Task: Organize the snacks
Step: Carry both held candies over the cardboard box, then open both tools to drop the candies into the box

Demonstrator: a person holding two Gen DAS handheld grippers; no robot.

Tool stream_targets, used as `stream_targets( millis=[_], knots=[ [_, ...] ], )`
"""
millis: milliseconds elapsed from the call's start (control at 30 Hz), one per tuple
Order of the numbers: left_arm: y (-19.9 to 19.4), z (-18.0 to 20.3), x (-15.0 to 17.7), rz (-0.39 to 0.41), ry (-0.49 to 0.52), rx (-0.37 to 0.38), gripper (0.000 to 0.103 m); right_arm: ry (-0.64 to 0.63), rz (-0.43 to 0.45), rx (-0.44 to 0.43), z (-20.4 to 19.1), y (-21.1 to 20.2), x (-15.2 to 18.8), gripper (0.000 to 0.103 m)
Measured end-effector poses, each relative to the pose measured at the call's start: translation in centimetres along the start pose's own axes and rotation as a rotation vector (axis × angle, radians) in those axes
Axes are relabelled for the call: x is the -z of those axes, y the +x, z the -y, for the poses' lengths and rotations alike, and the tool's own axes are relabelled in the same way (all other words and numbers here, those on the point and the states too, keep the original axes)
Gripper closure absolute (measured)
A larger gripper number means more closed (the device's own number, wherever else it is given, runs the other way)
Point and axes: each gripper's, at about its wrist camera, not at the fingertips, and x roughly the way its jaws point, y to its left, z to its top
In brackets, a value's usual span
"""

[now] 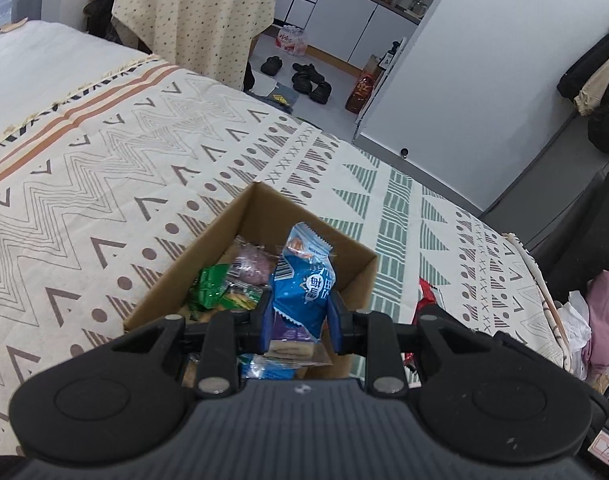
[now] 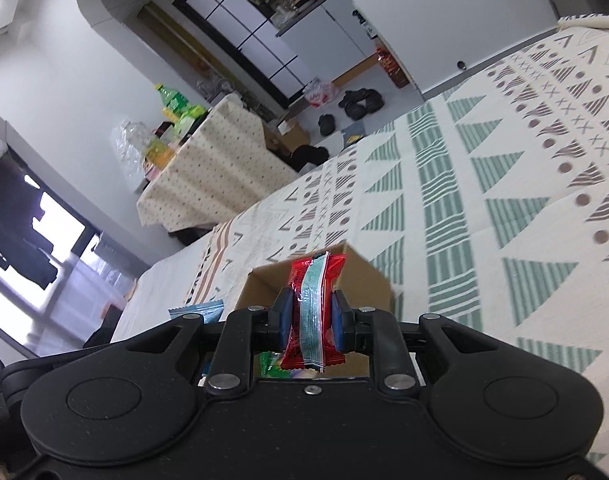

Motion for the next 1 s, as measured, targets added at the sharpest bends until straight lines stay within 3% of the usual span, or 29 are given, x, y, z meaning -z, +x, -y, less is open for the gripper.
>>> stream_targets(
  millis=[467,600,767,933,1000],
  knots=[
    [0.7,-4.2,0.3,-0.077,-0.088,-0.048,0.073,-0.056,-0.065,-0.021,-3.2,2.8,2.0,0.083],
    [0.0,-5.1,0.0,-0.06,-0.12,-0.036,0.059,-0.073,-0.086,-0.02,-3.8,3.2,2.6,0.083],
    [-0.6,-5.6,-0.5,-0.054,-0.125,-0.024,0.049,-0.092,-0.103,-0.025,-4.8,3.6,3.4,0.082],
    [-1.1,-5.7,-0.4,-0.056,-0.112,-0.055,0.027,-0.099,-0.084,-0.03,-5.8,3.1,3.5,0.063],
    [-1.2,-5.7,-0.5,-0.064,-0.106,-0.067,0.025,-0.103,-0.076,-0.021,-5.5,2.6,3.3,0.055]
  ],
)
